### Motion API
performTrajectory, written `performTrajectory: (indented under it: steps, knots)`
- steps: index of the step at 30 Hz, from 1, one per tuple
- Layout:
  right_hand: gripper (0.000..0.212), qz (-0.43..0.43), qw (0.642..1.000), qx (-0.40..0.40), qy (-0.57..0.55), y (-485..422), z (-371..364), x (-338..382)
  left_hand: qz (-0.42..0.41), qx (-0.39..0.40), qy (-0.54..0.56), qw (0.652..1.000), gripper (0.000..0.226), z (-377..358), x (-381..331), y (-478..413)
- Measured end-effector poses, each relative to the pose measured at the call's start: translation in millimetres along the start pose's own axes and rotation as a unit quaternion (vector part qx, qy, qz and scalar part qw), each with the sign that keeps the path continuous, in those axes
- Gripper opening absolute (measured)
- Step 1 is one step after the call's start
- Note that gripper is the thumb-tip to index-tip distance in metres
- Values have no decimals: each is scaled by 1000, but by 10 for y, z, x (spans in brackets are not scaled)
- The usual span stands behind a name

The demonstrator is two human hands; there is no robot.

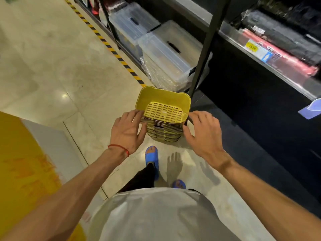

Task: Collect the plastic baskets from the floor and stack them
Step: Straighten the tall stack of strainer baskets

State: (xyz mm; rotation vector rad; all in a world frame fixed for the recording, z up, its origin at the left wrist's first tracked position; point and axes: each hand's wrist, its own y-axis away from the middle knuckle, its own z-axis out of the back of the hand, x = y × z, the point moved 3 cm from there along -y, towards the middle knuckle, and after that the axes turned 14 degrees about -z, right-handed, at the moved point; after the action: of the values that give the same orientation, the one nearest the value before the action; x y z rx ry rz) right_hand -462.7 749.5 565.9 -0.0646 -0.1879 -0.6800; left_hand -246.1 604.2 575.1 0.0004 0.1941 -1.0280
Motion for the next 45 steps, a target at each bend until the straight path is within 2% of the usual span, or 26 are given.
performTrajectory:
  steps: [5, 9, 15, 22, 28, 31, 36, 41, 45]
  knots:
    - [45, 15, 1000, -18, 9, 349, 123, -43, -46, -24, -11, 999, 42, 98, -237, 346]
    - [44, -18, 999, -33, -9, 573, 85, 19, -78, -43, -9, 996, 41, 48, -225, 499]
    - [46, -43, 998, -33, 17, 791, -135, 322, -95, 25, -11, 995, 45, -125, 3, 647]
    - [45, -79, 996, 42, 8, 1102, -834, 770, -152, 59, 29, 986, 42, -639, 394, 923]
    - [45, -98, 991, 88, -11, 1269, -1780, 919, -156, 97, 50, 982, 38, -1484, 682, 1232]
    - [42, -109, 991, 73, -19, 1338, -2343, 878, -123, 116, 53, 984, 39, -2029, 798, 1397]
    - [44, -134, 981, 138, -27, 1383, -3418, 619, -79, 140, 72, 984, 40, -3000, 886, 1622]
    - [42, -104, 986, 127, -29, 1269, -4430, 204, -62, 136, 69, 986, 40, -4030, 945, 1716]
    - [38, -72, 994, 75, -25, 962, -5172, -207, -42, 105, 53, 992, 41, -4839, 1123, 1557]
